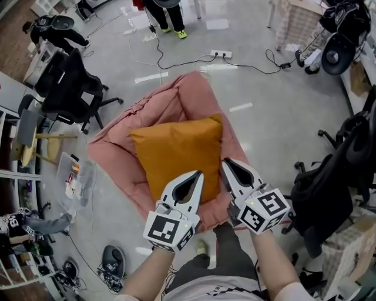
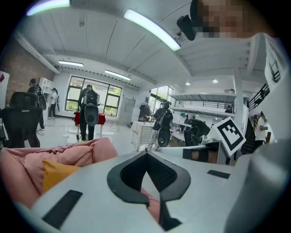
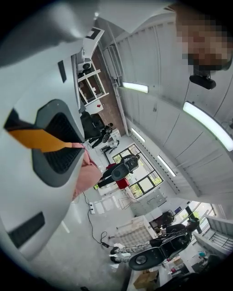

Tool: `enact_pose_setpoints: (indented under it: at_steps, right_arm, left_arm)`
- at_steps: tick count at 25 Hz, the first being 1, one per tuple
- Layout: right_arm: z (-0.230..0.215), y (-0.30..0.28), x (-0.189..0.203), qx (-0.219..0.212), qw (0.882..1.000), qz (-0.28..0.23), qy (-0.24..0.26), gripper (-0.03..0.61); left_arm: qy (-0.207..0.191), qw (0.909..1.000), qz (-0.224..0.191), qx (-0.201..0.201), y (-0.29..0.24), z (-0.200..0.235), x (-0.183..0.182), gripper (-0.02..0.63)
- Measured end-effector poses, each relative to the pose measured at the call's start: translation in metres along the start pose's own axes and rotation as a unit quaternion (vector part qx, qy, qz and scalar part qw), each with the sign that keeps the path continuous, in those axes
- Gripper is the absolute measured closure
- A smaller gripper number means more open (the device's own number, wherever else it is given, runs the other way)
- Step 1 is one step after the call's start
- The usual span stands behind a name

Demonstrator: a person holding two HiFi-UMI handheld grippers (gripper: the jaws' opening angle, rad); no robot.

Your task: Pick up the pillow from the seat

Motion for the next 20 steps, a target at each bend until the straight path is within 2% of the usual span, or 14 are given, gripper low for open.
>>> enact_pose_setpoints:
  at_steps: [5,8,13,16,20]
  right_arm:
    - [-0.067,-0.042,0.017,0.026,0.999,0.024,-0.024,0.549]
    - [-0.107,-0.070,0.035,0.038,0.998,0.045,-0.039,0.489]
    - [-0.170,-0.109,0.067,0.066,0.994,0.068,-0.058,0.441]
    - [-0.197,-0.132,0.081,0.083,0.991,0.077,-0.073,0.392]
    - [-0.218,-0.156,0.089,0.092,0.986,0.086,-0.106,0.366]
  left_arm:
    - [0.015,0.9997,0.016,-0.006,-0.048,0.019,0.029,0.604]
    - [0.023,0.9992,0.032,-0.011,-0.073,0.030,0.049,0.604]
    - [0.022,0.9983,0.053,-0.010,-0.109,0.038,0.078,0.604]
    - [0.024,0.9977,0.062,-0.011,-0.122,0.043,0.088,0.604]
    - [0.028,0.9971,0.070,-0.011,-0.130,0.051,0.096,0.604]
Point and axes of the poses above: the fingertips, and each gripper's own axes: y backward along the fingers, z to its left, x out of its underside, the point moved 7 cm from there along y, backward along the fingers, and after that the axes turned 5 degrees about -y, right-handed, at the moved point
